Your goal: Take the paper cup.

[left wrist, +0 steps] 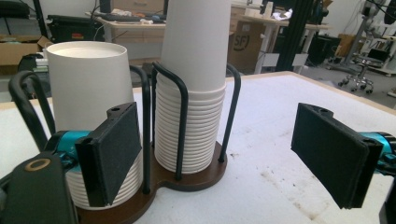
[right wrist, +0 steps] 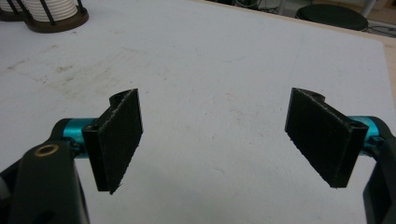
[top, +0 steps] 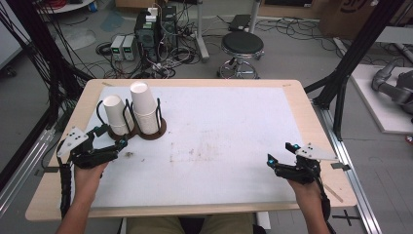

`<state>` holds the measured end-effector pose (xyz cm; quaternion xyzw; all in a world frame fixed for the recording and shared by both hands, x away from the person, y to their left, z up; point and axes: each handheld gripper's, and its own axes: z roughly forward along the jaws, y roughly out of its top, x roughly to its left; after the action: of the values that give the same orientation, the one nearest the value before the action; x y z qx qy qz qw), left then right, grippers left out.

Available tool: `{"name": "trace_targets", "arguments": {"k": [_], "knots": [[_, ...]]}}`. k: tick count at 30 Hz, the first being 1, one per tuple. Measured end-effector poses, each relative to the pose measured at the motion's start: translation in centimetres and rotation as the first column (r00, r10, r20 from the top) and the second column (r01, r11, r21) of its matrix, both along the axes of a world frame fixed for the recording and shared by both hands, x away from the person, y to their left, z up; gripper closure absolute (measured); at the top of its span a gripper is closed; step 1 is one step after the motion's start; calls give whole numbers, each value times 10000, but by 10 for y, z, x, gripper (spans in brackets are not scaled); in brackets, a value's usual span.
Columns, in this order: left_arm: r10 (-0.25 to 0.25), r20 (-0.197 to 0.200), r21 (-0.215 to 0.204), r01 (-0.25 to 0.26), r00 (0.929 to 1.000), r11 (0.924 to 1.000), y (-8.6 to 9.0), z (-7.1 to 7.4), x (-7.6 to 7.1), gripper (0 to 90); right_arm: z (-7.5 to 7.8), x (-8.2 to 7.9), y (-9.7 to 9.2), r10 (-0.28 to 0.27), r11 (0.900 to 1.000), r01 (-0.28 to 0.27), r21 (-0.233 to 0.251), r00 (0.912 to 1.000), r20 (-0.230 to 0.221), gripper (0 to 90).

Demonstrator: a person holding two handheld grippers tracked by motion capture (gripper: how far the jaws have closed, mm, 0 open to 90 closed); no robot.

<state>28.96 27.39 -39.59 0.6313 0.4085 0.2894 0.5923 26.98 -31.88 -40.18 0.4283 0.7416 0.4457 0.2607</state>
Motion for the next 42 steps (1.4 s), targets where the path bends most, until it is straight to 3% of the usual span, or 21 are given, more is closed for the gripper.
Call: {"name": "trace_targets", "arguments": {"k": [12,19,24,29,34,42], "knots": [[-46,59,124,46,10000,9999,2,1,-1,157,-1,0,-2,4,10000,-4,84,10000,-51,197],[-197,152,-251,201,9997,9995,5,8,-3,157,2,-5,2,-3,9999,4,129,10000,-21,197],[-355,265,-436,366,9990,9984,6,21,-1,157,3,-4,6,11,10000,-11,99,10000,-13,198],[-743,174,-393,750,9971,9964,4,40,14,157,2,-1,9,84,10000,-84,23,10000,-48,197],[-1051,367,-95,1055,9938,9944,-5,69,33,155,2,0,12,194,9998,-194,15,9998,-37,197],[-828,11,366,827,9966,9959,-20,98,68,155,1,2,13,282,9996,-282,4,9996,-74,198]]}}
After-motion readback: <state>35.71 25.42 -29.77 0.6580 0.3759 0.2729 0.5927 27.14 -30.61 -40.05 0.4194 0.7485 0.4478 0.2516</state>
